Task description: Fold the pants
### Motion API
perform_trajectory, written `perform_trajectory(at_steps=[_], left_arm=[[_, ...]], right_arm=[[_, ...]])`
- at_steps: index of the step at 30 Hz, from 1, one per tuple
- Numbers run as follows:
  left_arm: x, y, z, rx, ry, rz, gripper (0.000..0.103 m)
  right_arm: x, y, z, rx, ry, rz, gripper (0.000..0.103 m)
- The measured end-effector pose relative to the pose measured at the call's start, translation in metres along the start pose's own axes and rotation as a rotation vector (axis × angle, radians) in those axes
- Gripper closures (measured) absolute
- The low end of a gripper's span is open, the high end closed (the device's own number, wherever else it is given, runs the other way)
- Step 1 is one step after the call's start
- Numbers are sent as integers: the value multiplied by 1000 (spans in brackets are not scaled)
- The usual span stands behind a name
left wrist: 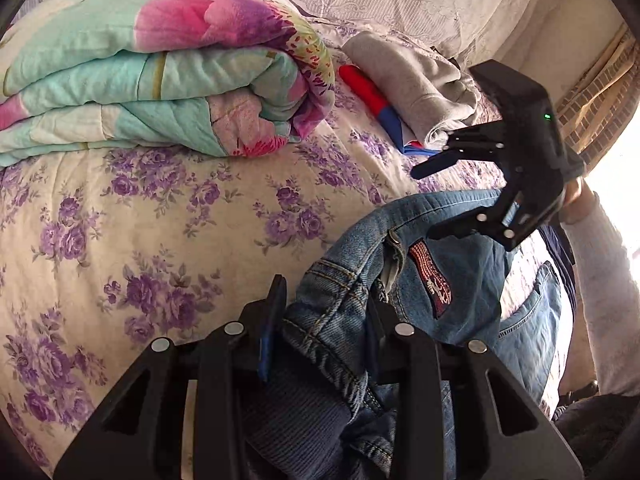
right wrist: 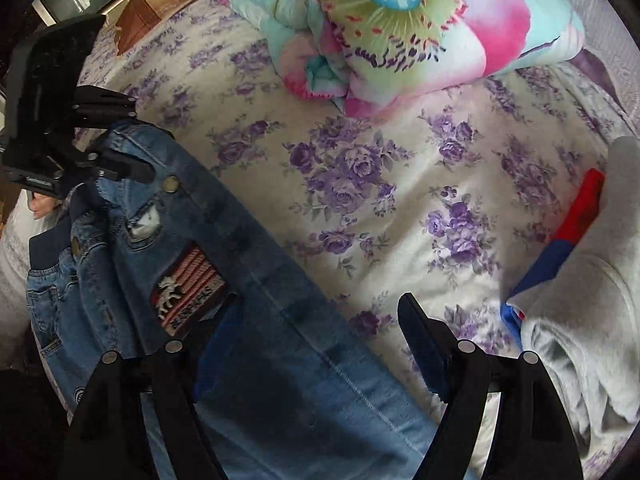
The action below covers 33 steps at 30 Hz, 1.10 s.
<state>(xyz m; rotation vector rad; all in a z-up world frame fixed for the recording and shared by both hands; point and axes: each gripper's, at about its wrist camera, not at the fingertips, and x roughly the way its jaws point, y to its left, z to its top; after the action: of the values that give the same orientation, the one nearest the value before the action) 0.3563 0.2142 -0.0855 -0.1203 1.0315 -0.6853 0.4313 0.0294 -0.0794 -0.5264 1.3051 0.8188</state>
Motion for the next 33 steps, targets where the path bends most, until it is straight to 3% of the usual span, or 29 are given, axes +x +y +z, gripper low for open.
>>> perform_trajectory(at_steps=[2,3,4,5,6,12,15,18,24,29,33], left_arm=[[1,1,0,2,1,-2,70],[2,1,0,1,3,-2,70],[3,2,1,-2,6,-4,70],[4,2,1,-5,8,-3,70],[4,2,2,-5,7,2,70],[-3,-6,6,-4,9,42,71],[-16,-24,7,50,14,96,70],[-40,-50,-3,121,20,117,70],[-81,-112,-65,295,35,176,70],[-104,-137,-128,345,26,168,70],[-99,-143,-162,361,49,170,70]], right_arm=[[11,-9,0,3,28,56,23],[14,-10,-1,2,24,79,32],[15,-10,-3,-3,16,121,46],[15,-8,-6,-11,7,188,77],[10,-2,-10,-36,-19,190,81],[-23,9,-32,7,-160,122,85],[-49,22,-46,30,-204,54,87],[-80,46,-76,66,-277,65,91],[-106,131,-151,155,-404,75,91],[-101,199,-200,141,-401,72,91],[-85,228,-218,135,-365,28,91]])
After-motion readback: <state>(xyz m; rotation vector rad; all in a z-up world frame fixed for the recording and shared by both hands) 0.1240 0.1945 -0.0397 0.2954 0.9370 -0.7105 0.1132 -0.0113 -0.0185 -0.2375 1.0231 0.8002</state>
